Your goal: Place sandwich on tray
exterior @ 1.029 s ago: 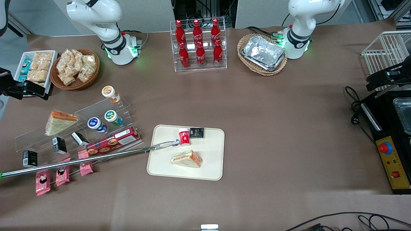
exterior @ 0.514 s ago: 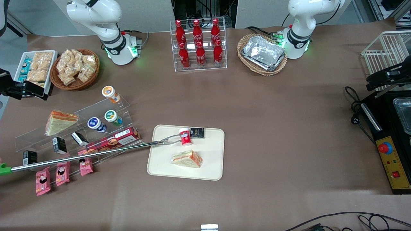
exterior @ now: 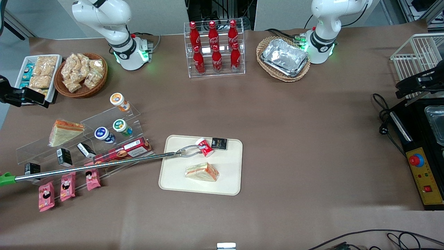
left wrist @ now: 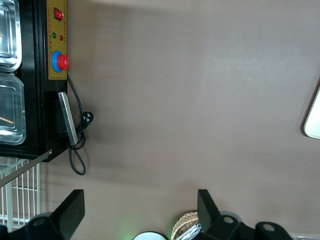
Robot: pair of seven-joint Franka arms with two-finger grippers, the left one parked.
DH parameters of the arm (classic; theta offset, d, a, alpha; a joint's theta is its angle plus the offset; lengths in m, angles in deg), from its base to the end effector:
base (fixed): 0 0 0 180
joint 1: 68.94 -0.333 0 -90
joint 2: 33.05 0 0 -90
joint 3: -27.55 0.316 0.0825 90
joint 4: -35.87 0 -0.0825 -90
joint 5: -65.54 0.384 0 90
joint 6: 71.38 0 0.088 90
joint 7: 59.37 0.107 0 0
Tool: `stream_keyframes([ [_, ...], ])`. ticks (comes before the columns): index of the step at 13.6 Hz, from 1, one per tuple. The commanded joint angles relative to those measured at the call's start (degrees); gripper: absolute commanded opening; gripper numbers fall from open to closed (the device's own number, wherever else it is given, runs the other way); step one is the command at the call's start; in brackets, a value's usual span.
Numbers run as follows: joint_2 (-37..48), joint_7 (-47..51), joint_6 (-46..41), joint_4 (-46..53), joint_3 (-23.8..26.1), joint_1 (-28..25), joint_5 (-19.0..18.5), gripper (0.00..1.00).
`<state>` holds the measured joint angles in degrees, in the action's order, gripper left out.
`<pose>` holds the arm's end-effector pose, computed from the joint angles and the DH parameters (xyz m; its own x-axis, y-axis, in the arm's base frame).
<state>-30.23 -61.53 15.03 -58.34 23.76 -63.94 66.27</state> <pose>0.5250 -0.0806 0.6116 0.9898 -0.1137 -0.0862 -0.1158 -0.9931 -0.0193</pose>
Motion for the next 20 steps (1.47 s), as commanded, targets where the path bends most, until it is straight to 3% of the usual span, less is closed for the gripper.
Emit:
stream_keyframes([
  [1, -0.2, 0.0, -0.8, 0.4, 0.3, 0.5, 0.0, 1.00],
  [20, -0.1, 0.4, -3.2, 0.4, -1.0, 0.5, -0.1, 1.00],
])
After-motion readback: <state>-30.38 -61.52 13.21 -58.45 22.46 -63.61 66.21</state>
